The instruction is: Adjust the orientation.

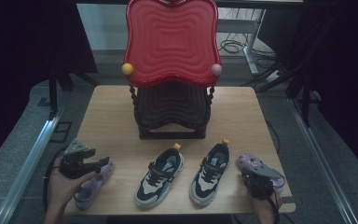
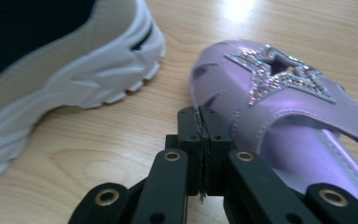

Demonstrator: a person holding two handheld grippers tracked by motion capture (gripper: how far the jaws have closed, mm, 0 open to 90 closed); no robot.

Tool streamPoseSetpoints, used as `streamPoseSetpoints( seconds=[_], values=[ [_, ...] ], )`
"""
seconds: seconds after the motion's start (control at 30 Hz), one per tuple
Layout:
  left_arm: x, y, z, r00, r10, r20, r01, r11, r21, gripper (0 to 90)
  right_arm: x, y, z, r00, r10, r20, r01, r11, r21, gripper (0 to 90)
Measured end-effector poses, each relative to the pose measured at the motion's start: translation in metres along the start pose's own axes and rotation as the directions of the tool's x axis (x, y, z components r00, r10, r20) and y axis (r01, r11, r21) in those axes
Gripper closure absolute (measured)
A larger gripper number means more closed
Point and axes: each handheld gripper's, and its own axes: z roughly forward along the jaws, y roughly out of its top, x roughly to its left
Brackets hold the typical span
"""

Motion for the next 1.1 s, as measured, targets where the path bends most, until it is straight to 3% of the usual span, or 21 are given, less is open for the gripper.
streamPoseSetpoints(
  seconds=[0.23, 0.33, 0.53, 0.8, 1.1],
  values=[
    [0.000, -0.002, -0.002, 0.9999, -0.005, 0.010, 0.005, 1.0000, -0.004, 32.5, -0.005, 0.015, -0.017, 0.9977, 0.021, -0.064, -0.025, 0.997, -0.070, 89.0],
    [-0.001, -0.002, -0.006, 1.0000, -0.005, -0.002, 0.005, 0.9999, -0.016, 32.5, -0.016, 0.028, -0.022, 0.9948, 0.027, -0.098, -0.037, 0.994, -0.099, 88.9],
    [-0.001, -0.002, -0.017, 0.9996, -0.016, -0.024, 0.014, 0.9983, -0.056, 33.4, -0.041, 0.037, -0.026, 0.9863, 0.063, -0.153, -0.084, 0.987, -0.134, 83.7],
    [-0.001, -0.003, -0.027, 0.9993, -0.036, 0.010, 0.037, 0.9973, -0.064, 37.3, -0.055, 0.041, -0.031, 0.9764, 0.024, -0.214, -0.055, 0.989, -0.136, 61.4],
    [-0.005, -0.002, -0.029, 0.9993, -0.030, 0.024, 0.031, 0.9965, -0.077, 36.4, -0.053, 0.035, -0.037, 0.9762, 0.003, -0.217, -0.034, 0.990, -0.140, 54.1]
  ],
)
